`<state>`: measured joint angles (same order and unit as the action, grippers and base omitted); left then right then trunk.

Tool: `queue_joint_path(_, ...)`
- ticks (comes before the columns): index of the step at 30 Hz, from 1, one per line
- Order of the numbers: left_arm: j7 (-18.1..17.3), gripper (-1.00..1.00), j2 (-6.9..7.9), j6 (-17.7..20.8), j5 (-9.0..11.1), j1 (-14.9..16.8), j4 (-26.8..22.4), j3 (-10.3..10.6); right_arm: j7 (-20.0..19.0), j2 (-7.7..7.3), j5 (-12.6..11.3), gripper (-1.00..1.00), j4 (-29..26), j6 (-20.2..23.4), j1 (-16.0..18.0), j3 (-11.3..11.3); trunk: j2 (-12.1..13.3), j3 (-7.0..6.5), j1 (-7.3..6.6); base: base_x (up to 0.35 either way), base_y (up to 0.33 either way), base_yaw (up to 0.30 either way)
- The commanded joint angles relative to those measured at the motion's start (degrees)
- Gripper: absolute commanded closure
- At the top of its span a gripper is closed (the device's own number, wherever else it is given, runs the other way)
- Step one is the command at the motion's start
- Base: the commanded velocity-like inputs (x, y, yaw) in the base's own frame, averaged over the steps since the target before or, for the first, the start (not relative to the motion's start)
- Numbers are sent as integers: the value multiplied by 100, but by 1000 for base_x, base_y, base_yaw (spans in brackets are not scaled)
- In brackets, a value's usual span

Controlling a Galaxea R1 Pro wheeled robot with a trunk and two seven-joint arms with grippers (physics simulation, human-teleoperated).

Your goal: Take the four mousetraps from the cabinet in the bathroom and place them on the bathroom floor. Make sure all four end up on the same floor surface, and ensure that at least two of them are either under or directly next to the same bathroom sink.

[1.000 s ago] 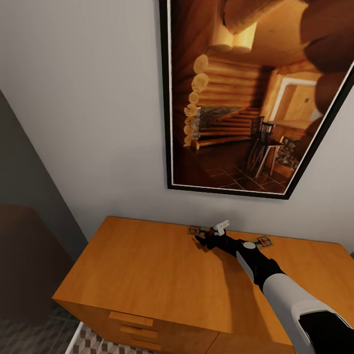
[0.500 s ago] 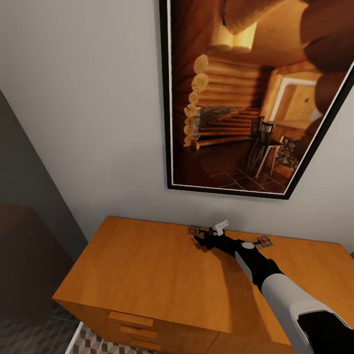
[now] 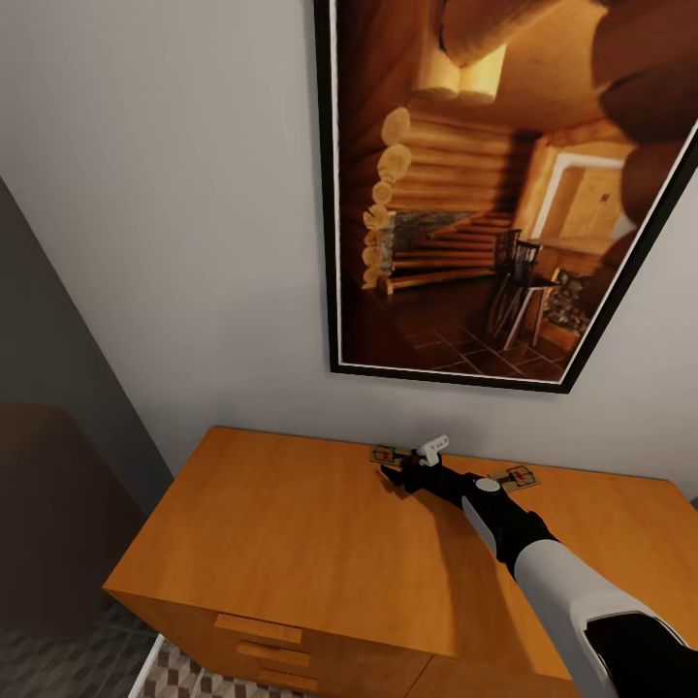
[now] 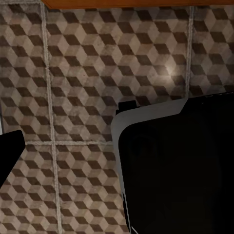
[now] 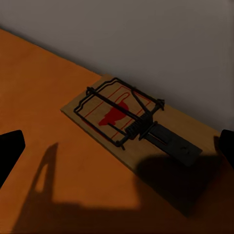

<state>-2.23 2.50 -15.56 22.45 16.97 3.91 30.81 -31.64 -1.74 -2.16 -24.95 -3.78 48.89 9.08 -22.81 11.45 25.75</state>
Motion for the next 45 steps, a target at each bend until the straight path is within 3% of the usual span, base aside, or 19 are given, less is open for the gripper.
queue_joint_path(1,-23,-100,-4,-35,54,8,22,48,1,-5,-22,-100,8,-27,6,34,-11,11,3,0,0,0)
queue_joint_path(45,-23,-100,-4,-31,53,8,22,48,0,-32,-22,-100,67,-35,6,32,-11,11,3,0,0,0)
